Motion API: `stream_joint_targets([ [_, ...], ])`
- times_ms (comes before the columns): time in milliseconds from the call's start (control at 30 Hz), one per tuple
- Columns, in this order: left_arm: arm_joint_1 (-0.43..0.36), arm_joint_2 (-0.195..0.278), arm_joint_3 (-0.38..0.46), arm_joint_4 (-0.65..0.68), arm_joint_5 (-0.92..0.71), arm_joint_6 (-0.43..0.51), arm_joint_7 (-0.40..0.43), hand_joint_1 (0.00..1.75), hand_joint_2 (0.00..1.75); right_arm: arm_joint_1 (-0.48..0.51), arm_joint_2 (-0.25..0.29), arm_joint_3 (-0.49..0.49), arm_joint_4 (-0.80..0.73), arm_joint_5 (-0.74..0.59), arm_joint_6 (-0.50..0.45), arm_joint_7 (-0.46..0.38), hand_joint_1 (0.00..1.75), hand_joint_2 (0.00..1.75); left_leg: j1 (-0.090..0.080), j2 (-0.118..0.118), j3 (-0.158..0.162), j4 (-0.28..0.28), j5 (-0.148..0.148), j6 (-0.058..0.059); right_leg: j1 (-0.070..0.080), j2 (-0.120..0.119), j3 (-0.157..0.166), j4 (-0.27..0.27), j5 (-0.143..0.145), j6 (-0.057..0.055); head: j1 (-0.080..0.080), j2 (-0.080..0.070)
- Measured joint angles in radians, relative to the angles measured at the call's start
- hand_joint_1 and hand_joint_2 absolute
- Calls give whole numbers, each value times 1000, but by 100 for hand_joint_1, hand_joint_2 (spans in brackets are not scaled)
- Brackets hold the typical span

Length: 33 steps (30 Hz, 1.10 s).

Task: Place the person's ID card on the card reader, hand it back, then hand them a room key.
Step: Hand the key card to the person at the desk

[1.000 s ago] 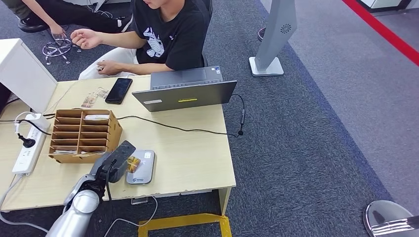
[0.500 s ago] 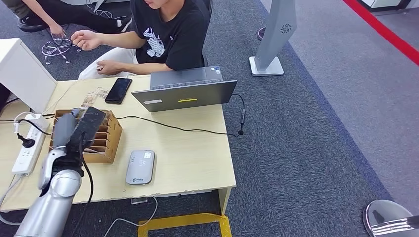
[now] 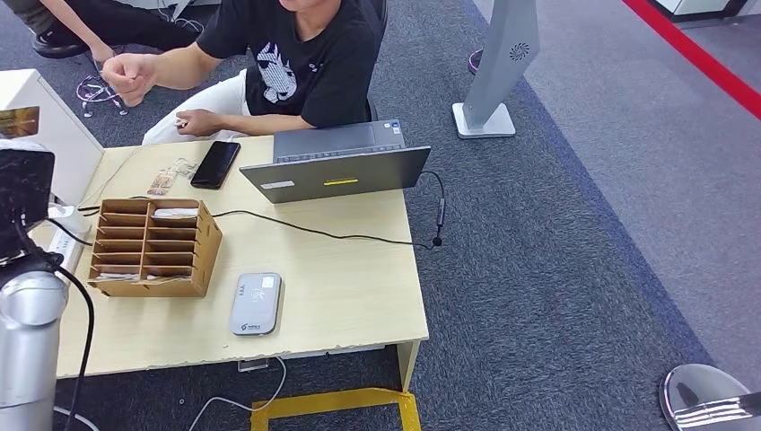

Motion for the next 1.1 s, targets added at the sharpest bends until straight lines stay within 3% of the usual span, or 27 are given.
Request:
stream_joint_targets([
  [267, -15, 49, 90, 67, -59, 91, 26, 175, 175, -6, 0, 4, 0, 10, -8, 1, 0, 175, 0, 0, 0, 0, 0, 0, 0, 0, 0, 0, 0, 0, 0, 0],
  [433, -17, 71, 161, 123, -67, 114, -9, 175, 175, -9, 0, 5, 0, 12, -10, 0, 0, 175, 0, 0, 0, 0, 0, 0, 0, 0, 0, 0, 0, 0, 0, 0],
  [633, -14, 71, 250, 152, -81, 117, -49, 175, 175, -10, 0, 6, 0, 14, -11, 0, 0, 175, 0, 0, 0, 0, 0, 0, 0, 0, 0, 0, 0, 0, 0, 0],
  [900, -12, 70, 287, 169, -85, 119, -75, 175, 175, -12, 0, 6, -2, 16, -12, 0, 0, 175, 0, 0, 0, 0, 0, 0, 0, 0, 0, 0, 0, 0, 0, 0],
  [1100, 12, 45, 295, 146, -164, 127, -178, 175, 175, -12, 0, 7, -6, 17, -11, -7, 0, 175, 0, -1, 0, 0, 0, 0, 0, -1, 0, 0, 0, 0, 0, 0],
])
